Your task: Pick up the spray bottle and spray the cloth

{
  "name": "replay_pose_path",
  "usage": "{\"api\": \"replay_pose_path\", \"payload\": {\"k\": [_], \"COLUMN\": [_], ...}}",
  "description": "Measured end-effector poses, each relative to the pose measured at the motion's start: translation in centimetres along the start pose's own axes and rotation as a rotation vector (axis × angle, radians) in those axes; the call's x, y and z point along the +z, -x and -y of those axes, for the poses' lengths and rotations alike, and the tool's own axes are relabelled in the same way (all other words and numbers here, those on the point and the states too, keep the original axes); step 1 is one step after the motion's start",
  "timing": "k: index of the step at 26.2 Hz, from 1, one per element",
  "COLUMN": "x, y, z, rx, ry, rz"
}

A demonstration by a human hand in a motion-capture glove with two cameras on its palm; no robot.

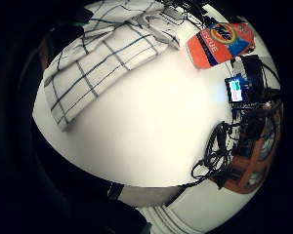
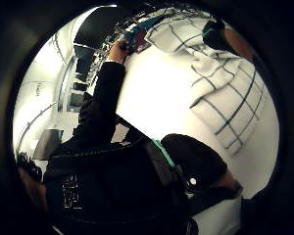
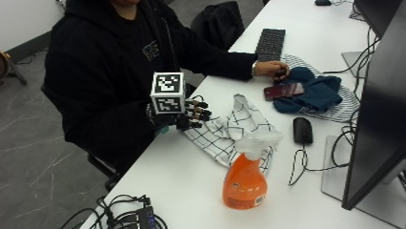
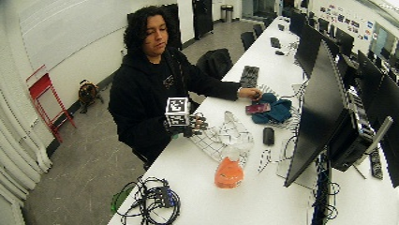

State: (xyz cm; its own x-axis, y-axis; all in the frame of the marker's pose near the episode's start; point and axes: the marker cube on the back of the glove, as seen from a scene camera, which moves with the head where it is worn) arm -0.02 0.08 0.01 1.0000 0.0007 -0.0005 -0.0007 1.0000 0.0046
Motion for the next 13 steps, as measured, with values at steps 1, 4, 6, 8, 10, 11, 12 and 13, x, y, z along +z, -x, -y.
{"api": "replay_pose_path", "payload": {"k": [1,4,6,8,10,11,12,13], "x": [0.00,-0.11,-0.20,-0.16,-0.01,0.07,0.16,0.23], "y": [0.02,0.01,-0.21,-0.40,-0.46,-0.46,-0.45,-0.45], "z": [-0.02,-0.13,-0.14,-0.14,-0.16,-0.18,-0.19,-0.20], "rx": [-0.001,-0.003,0.001,0.008,0.013,0.014,0.014,0.013], "ry": [-0.001,-0.005,-0.004,0.002,0.009,0.013,0.015,0.018], "rz": [0.001,0.005,0.002,0.002,0.008,0.012,0.015,0.017]}}
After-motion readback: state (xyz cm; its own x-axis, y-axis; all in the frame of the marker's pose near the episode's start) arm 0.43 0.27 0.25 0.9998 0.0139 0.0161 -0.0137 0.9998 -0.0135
